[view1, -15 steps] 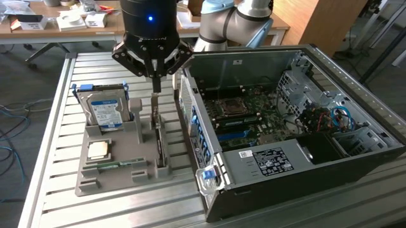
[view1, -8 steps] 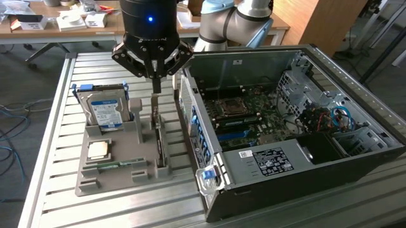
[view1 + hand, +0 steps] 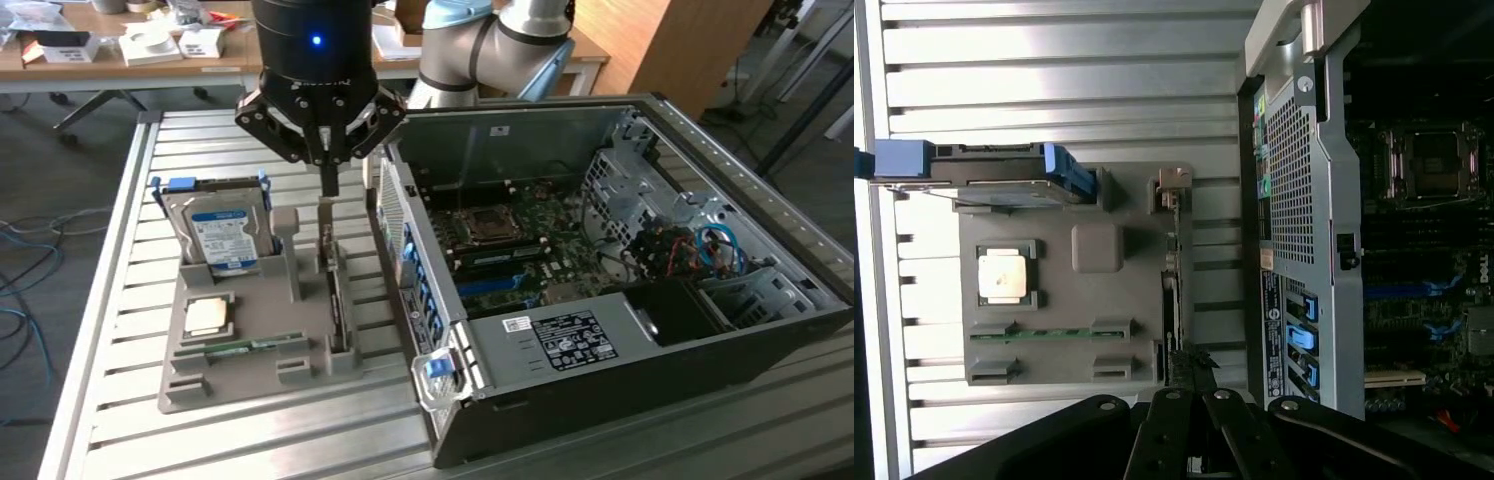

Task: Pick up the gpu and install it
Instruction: 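Pick up the gpu and move the gpu toward the slot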

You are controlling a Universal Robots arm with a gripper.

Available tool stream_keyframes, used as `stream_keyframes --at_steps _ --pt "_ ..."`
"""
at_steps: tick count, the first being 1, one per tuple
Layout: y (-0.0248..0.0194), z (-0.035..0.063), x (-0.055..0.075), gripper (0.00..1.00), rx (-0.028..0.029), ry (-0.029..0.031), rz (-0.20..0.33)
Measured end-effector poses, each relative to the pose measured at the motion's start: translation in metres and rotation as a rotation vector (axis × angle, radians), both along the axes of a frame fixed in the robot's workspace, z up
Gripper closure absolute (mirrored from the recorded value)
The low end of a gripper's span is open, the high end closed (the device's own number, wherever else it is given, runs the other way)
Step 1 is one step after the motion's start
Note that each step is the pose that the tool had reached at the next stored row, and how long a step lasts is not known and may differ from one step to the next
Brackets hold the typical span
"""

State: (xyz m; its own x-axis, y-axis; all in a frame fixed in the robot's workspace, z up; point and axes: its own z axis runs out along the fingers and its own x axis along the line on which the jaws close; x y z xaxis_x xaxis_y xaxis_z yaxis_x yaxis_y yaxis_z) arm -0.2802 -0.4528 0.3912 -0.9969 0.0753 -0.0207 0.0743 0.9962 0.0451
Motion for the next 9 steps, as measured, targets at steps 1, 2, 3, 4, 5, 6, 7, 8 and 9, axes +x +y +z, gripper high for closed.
stream_keyframes --at_steps 1,2,3,4,5,6,7,8,9 --pt "0.0000 0.0000 0.0000 0.89 0.0000 0.0000 0.000" --pt "0.0000 0.0000 0.0000 0.89 0.0000 0.0000 0.000" --pt "0.0000 0.0000 0.0000 0.83 0.0000 0.0000 0.000" --pt "0.0000 0.0000 0.0000 0.77 0.0000 0.0000 0.000" --pt "0.0000 0.0000 0.0000 0.71 0.0000 0.0001 0.000" --pt "0.0000 0.0000 0.0000 0.71 0.0001 0.0000 0.000" --pt "0.0000 0.0000 0.0000 0.71 0.0000 0.0000 0.000" --pt "0.0000 0.0000 0.0000 0.64 0.0000 0.0000 0.000" --pt "0.0000 0.0000 0.0000 0.64 0.0000 0.0000 0.000"
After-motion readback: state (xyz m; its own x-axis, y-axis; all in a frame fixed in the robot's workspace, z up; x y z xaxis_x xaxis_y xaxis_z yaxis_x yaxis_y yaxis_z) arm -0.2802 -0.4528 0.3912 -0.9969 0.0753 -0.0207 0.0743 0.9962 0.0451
